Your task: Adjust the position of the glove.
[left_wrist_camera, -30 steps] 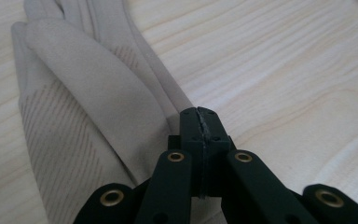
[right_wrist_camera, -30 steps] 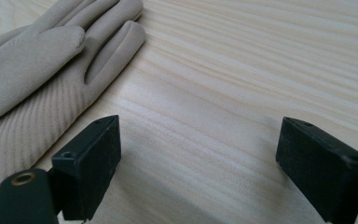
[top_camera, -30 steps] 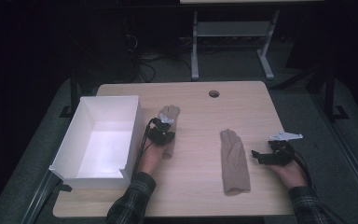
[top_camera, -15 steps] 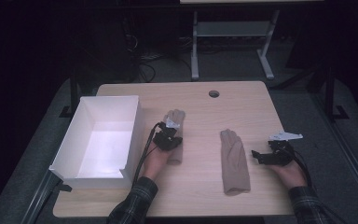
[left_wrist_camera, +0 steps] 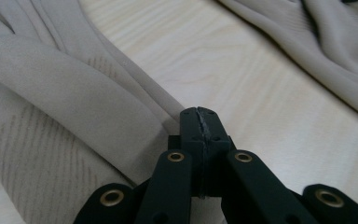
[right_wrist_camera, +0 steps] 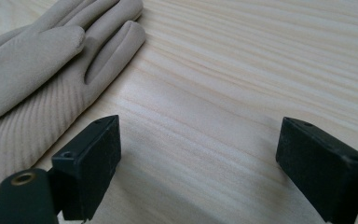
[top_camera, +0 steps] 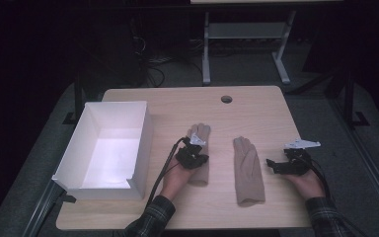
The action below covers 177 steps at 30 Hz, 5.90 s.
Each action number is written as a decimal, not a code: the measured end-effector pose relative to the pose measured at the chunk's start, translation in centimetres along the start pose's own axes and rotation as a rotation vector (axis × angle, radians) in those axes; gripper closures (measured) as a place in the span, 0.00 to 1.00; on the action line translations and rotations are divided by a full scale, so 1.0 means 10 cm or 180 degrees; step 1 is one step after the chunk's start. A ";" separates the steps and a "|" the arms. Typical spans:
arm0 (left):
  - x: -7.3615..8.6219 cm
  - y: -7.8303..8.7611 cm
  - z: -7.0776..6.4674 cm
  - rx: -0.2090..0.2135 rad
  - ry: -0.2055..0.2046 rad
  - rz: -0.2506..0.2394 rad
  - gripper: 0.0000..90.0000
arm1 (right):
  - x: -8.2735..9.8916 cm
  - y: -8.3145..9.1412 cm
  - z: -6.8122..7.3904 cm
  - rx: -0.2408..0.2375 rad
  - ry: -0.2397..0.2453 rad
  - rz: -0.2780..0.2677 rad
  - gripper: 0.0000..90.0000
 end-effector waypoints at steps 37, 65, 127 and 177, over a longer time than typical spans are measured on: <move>-0.04 0.43 0.11 -0.0014 0.0023 -0.0155 0.87 | 0.00 0.00 0.00 -0.0001 0.0000 0.0000 0.15; 0.14 0.15 0.25 0.0109 0.0235 -0.0039 0.84 | 0.00 0.00 0.01 -0.0012 -0.0001 -0.0002 0.15; -0.41 0.47 -0.02 0.0458 0.0022 -0.0556 0.98 | -0.15 -0.03 1.23 -0.1457 0.0768 0.0080 1.00; -0.45 -0.10 -0.77 0.0729 -0.0378 -0.0275 0.98 | -0.16 -0.08 1.35 -0.1489 0.0741 0.0103 1.00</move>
Point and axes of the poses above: each handheld gripper's, and its own axes: y roughly backward along the jaws, x roughly out of its underside, z roughly to its left, the point moved 10 cm from there along -y, roughly forward along the jaws, and after that the axes turned 5 degrees about z, right-handed, at the moved point
